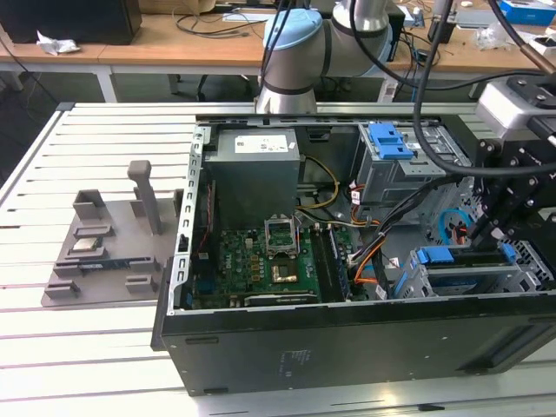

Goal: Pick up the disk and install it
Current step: 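Insert the second disk wire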

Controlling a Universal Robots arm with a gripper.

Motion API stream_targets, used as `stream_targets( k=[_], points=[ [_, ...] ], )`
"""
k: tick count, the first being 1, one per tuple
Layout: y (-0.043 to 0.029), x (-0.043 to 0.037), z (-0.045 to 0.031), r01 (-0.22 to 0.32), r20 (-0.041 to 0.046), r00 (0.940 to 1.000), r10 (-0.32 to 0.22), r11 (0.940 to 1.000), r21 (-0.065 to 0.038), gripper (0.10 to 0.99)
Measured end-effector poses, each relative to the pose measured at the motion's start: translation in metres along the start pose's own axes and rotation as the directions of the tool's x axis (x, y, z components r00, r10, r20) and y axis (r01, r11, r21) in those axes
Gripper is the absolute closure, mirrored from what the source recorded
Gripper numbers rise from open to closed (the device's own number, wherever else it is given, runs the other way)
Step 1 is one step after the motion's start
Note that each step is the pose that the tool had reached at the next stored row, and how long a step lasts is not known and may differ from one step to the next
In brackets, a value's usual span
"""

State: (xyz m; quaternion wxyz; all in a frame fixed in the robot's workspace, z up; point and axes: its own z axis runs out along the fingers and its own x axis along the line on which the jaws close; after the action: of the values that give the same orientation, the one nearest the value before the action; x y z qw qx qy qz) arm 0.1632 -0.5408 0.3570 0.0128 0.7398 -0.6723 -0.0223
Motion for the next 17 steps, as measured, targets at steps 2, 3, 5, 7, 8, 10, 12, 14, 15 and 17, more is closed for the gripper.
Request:
stream_targets(
  k=[2,3,5,7,8,10,12,14,15,17],
  points=[
    [-0.0002,-0.0022,0.0018,0.005,-0.0001,1.0,-0.005,1.0,0.0,0.925],
    [-0.0004,-0.0035,0.0028,0.008,-0.0002,1.0,-0.008,1.0,0.0,0.925],
    [-0.0005,-0.0044,0.0046,0.012,-0.0003,0.9999,-0.012,0.9999,0.0,0.925],
    [-0.0006,-0.0045,0.0056,0.012,-0.0014,0.9999,-0.012,0.9999,0.0,0.925],
    [-0.0006,-0.0044,0.0059,0.012,-0.0023,0.9999,-0.012,0.9999,0.0,0.925],
    [-0.0006,-0.0043,0.0071,0.011,-0.0054,0.9999,-0.011,0.9999,-0.001,0.925],
    [-0.0007,-0.0043,0.0083,0.008,-0.0071,0.9999,-0.008,1.0,-0.001,0.925],
    [-0.0007,-0.0042,0.0091,0.004,-0.0074,1.0,-0.004,1.0,-0.001,0.925],
    [-0.0008,-0.0042,0.0096,-0.001,-0.0073,1.0,0.001,1.0,-0.001,0.925],
    [-0.0008,-0.0043,0.0101,-0.005,-0.0071,1.0,0.005,1.0,-0.001,0.925]
  ],
)
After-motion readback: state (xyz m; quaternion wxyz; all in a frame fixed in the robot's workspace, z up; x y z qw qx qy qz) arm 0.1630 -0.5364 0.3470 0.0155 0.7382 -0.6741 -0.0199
